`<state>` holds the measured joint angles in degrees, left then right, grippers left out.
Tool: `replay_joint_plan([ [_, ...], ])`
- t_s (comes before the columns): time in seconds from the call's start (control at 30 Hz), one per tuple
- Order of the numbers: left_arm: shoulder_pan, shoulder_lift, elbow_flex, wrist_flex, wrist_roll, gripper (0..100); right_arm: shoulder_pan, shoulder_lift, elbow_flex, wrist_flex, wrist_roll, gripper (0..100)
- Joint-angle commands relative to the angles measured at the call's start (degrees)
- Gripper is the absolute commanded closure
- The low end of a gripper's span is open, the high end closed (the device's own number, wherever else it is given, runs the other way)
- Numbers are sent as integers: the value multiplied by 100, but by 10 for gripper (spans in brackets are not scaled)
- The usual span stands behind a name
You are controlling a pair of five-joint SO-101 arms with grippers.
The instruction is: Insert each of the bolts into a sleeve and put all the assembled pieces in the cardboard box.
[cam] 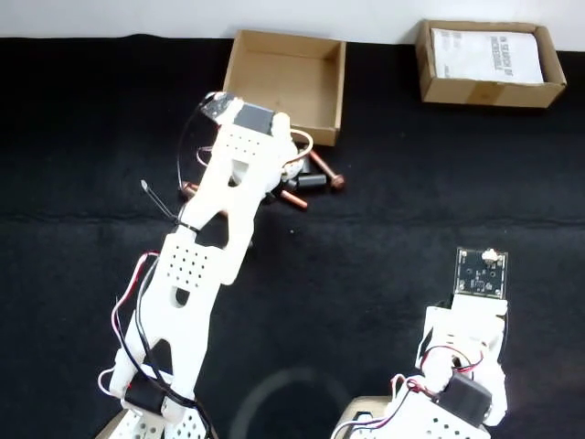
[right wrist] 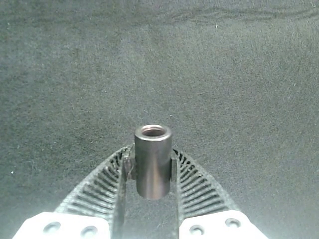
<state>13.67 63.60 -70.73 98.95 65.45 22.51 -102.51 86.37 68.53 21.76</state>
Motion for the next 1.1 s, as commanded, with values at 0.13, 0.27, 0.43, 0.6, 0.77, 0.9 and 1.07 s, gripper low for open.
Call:
replay_joint_plan([
  [0.13, 207, -31, -189, 44, -237, 721, -31, 4, -31, -101, 9, 991],
  [0.27, 215, -31, -189, 0, -220, 665, -31, 4, -31, -101, 9, 991],
  [0.43, 189, 251, -224, -9, -220, 685, -31, -13, -31, -101, 9, 991],
  [0.6, 127, 426, -330, -9, -220, 694, -31, -31, -31, -101, 9, 991],
  [0.77, 92, 418, -391, 105, -220, 772, -31, -31, -31, -101, 9, 991],
  [0.9, 127, 321, -356, 211, -237, 804, -31, -40, -31, -110, 9, 991],
  [1.07, 127, 180, -207, 211, -237, 804, -31, -40, 259, -338, 9, 991],
])
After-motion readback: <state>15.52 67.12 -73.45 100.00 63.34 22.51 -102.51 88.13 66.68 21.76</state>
